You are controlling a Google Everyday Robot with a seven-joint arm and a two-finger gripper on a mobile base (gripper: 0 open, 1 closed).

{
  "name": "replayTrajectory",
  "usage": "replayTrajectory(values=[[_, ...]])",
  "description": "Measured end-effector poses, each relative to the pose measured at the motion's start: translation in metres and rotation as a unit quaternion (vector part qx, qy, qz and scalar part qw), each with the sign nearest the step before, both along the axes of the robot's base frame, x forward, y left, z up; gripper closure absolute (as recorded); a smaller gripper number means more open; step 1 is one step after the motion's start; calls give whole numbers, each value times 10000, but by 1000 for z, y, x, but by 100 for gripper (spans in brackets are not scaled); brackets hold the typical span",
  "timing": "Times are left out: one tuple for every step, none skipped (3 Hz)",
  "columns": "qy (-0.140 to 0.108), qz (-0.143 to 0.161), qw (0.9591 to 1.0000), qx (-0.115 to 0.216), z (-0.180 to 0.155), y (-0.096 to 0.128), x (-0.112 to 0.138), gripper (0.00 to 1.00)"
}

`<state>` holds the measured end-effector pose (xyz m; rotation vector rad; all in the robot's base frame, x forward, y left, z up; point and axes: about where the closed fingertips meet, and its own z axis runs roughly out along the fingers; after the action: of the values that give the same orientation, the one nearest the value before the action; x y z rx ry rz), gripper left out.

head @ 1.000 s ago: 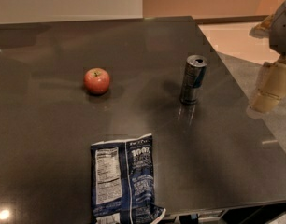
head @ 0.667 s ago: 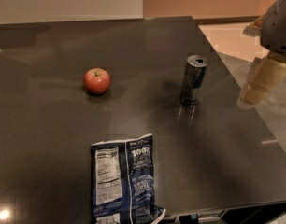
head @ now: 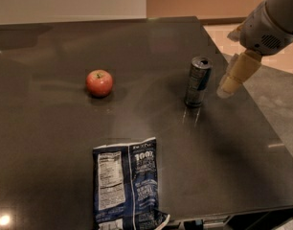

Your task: Pick redbull can

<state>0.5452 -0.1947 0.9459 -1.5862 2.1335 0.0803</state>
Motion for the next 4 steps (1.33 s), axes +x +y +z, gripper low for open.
replayTrajectory(values=[[201,104,9989,418,-13,19,20,0],[361,281,9962,746,-18,38,27,0],[449,418,9940,910,-24,48,25,0],[437,480,9932,963,-28,49,26,0]])
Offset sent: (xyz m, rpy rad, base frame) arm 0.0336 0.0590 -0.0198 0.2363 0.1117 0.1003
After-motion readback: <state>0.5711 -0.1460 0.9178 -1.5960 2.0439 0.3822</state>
